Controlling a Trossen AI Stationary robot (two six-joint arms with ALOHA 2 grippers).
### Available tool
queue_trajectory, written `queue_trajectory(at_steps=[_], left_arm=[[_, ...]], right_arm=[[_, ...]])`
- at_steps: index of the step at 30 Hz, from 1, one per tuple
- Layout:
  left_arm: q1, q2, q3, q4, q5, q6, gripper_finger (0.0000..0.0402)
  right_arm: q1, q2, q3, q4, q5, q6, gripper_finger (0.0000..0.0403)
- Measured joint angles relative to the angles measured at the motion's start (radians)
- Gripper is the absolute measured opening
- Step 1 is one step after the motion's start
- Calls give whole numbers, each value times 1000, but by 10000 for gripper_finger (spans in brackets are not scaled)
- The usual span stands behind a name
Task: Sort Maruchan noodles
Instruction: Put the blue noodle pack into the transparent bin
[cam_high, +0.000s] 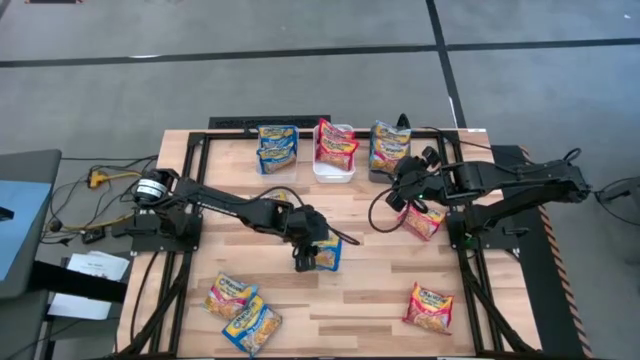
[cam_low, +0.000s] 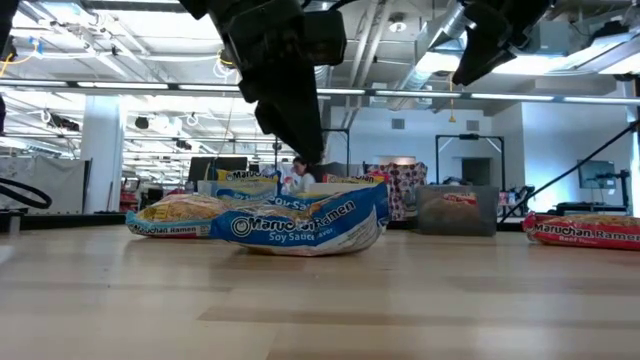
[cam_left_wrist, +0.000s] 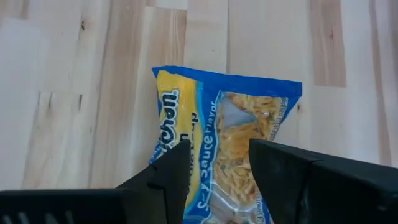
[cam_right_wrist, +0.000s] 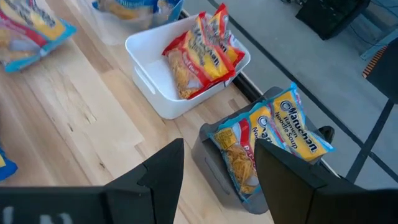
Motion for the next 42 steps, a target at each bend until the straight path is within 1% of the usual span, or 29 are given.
queue_trajectory(at_steps=[3,6,9,12,22,26,28,31,35,42], left_arm=[[2,0,0,1,1,25,149],[3,0,0,7,22,47,149],[2,0,0,21,14,60,149],[8,1,0,37,23,62,149],[12,1,0,43,26,60,149],[12,22,-2,44,31,39,149],[12,55,3,74,54,38,149],[12,101,-4,44,88,51,149],[12,140,0,79,123,45,149],[7,189,2,66,60,19,149]], right_arm=[[0,4,0,0,0,0,221],[0,24,-2,-11,-1,-6,221],[-7,38,2,-16,1,-6,221],[-14,54,-3,-47,-1,-9,221],[-34,103,0,-41,1,-9,221],[-35,103,0,-39,1,-9,221],[-35,103,0,-43,0,-9,221],[-35,94,0,-42,1,-8,221],[-35,91,1,-46,1,-9,221],[-40,90,0,-50,1,-9,221]])
